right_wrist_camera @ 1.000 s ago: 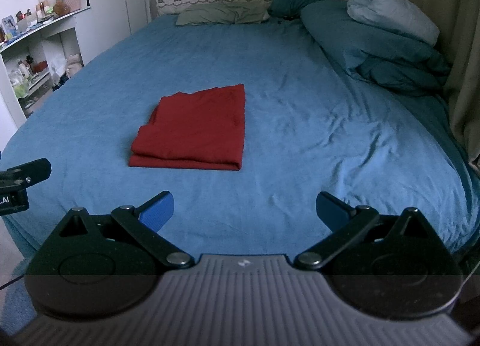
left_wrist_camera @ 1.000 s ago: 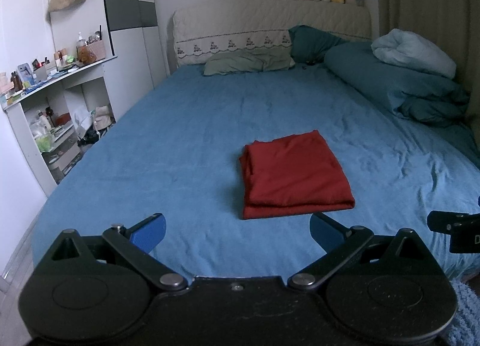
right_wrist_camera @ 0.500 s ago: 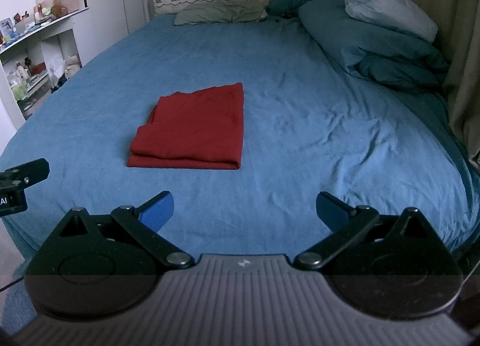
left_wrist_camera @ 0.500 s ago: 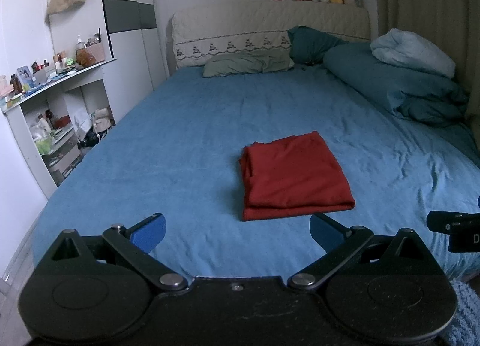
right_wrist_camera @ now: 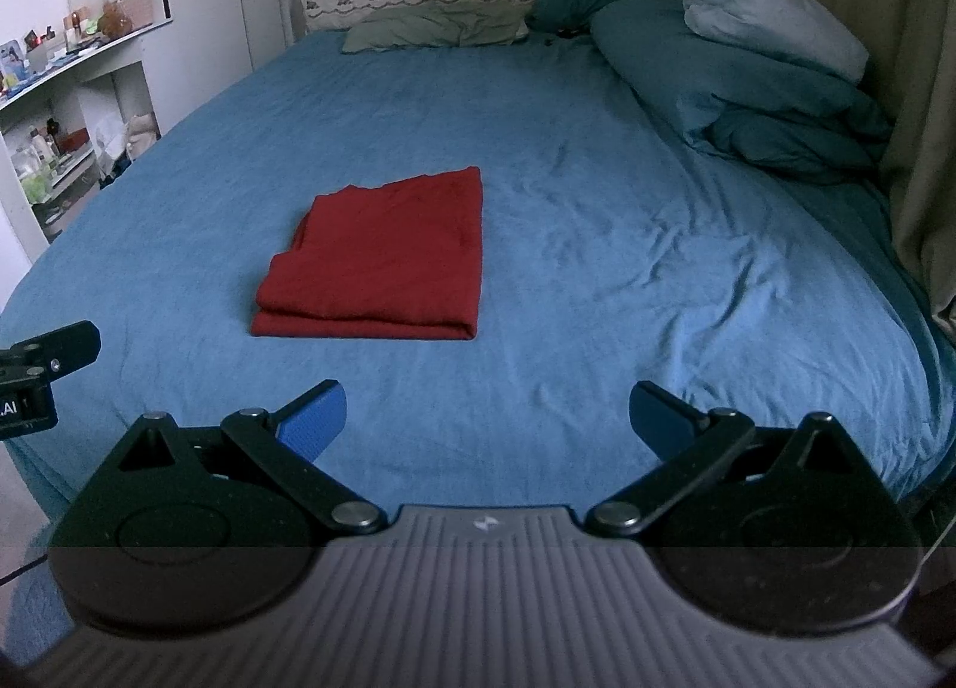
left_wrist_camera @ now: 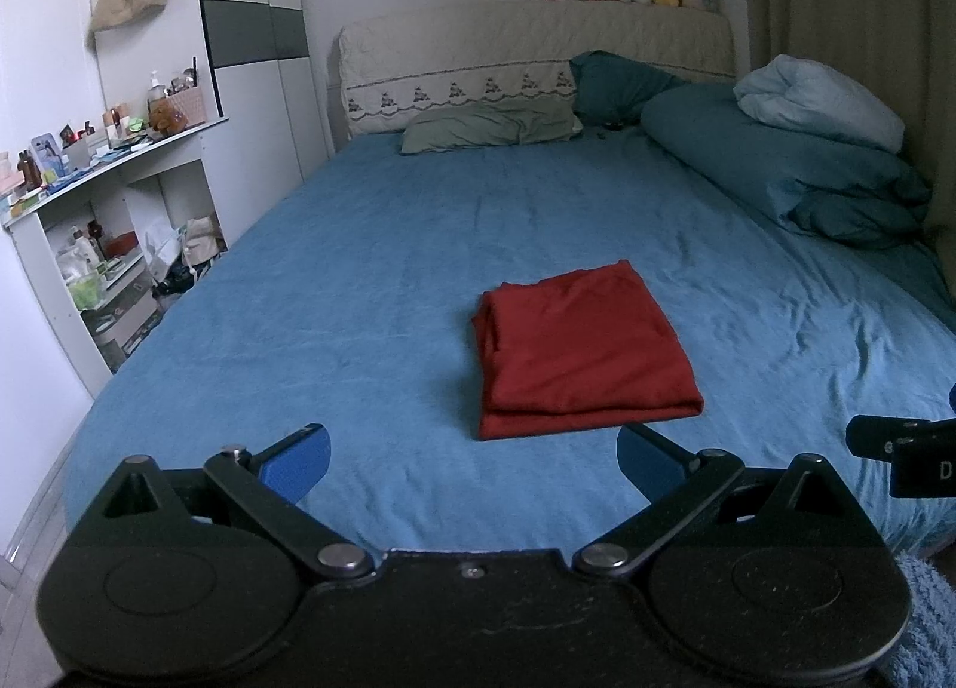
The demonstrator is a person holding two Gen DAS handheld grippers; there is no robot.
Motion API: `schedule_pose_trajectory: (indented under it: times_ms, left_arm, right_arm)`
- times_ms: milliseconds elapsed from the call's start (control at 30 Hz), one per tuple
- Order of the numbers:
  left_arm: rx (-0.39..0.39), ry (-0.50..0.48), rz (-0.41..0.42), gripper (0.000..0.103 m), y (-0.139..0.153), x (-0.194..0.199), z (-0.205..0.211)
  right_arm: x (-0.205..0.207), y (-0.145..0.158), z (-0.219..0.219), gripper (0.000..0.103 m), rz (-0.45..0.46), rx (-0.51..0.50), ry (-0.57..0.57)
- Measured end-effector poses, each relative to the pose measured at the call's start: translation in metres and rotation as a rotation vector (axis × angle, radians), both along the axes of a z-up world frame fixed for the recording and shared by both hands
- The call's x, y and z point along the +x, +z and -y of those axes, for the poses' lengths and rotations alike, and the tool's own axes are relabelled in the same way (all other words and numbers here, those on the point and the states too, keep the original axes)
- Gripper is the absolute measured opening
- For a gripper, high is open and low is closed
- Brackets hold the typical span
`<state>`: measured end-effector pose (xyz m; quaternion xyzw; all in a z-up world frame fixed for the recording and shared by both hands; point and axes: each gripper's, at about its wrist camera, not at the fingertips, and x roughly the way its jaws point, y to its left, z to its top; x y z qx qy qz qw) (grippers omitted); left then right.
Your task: Fold small clothes
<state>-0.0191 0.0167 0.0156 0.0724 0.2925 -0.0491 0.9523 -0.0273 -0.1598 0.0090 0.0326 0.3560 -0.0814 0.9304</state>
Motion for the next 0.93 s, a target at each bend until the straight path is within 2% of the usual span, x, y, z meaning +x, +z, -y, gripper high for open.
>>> schedule_pose_trajectory:
  times_ms: [600,933]
  left_arm:
    - [0.014,-0.017,0.018,0.103,0.000,0.000,-0.008]
    - [-0.005,-0.025,0.016,0.103,-0.005,0.001,-0.020]
  right_arm:
    - [0.000,0.001,-0.011,0.103,0.002,-0.004,-0.012]
    - [0.000,0.002,-0.013,0.103,0.000,-0.002,-0.012]
